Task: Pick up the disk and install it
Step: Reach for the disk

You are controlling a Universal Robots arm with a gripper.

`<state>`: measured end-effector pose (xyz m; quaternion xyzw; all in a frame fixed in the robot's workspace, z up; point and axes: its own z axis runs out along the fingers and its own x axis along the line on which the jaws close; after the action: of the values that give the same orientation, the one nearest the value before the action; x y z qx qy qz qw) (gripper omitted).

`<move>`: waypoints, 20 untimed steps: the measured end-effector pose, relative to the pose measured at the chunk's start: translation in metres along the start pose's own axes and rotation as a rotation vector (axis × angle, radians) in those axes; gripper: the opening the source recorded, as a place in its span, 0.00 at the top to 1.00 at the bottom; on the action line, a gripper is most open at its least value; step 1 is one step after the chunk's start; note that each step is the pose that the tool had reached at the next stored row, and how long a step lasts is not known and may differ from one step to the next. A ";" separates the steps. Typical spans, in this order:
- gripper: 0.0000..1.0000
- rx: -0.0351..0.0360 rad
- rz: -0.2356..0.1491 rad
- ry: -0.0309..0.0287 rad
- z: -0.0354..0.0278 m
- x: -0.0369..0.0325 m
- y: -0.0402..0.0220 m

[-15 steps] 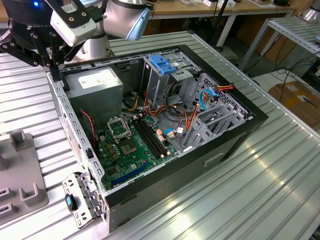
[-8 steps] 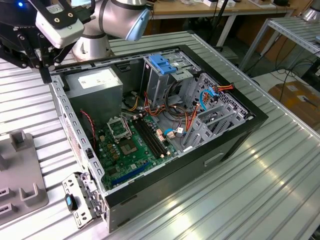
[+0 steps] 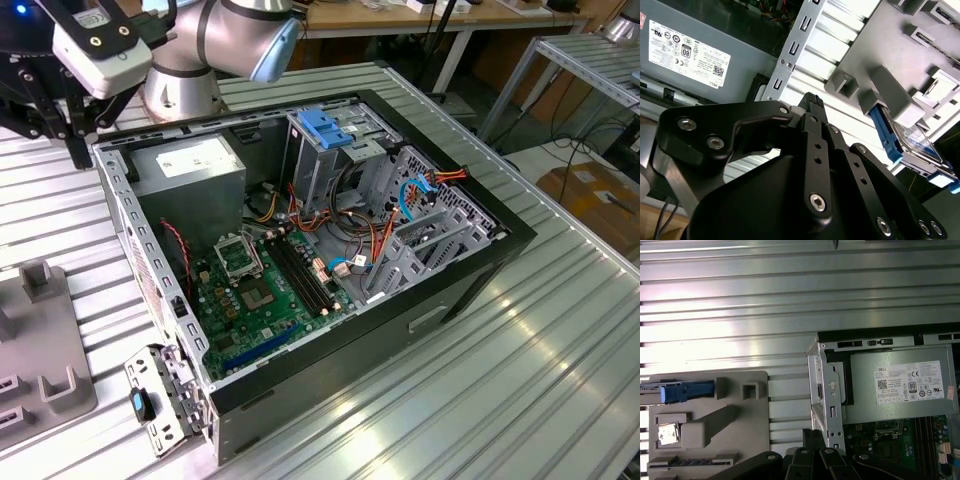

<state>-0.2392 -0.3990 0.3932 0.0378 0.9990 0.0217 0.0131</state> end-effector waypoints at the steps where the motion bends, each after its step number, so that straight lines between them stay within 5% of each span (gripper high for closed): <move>1: 0.89 0.0000 0.000 0.0000 -0.0001 0.0015 -0.0001; 20: 0.89 0.0000 0.000 0.0001 -0.0009 0.0451 -0.0034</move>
<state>-0.2845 -0.3989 0.3929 0.0379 0.9990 0.0217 0.0131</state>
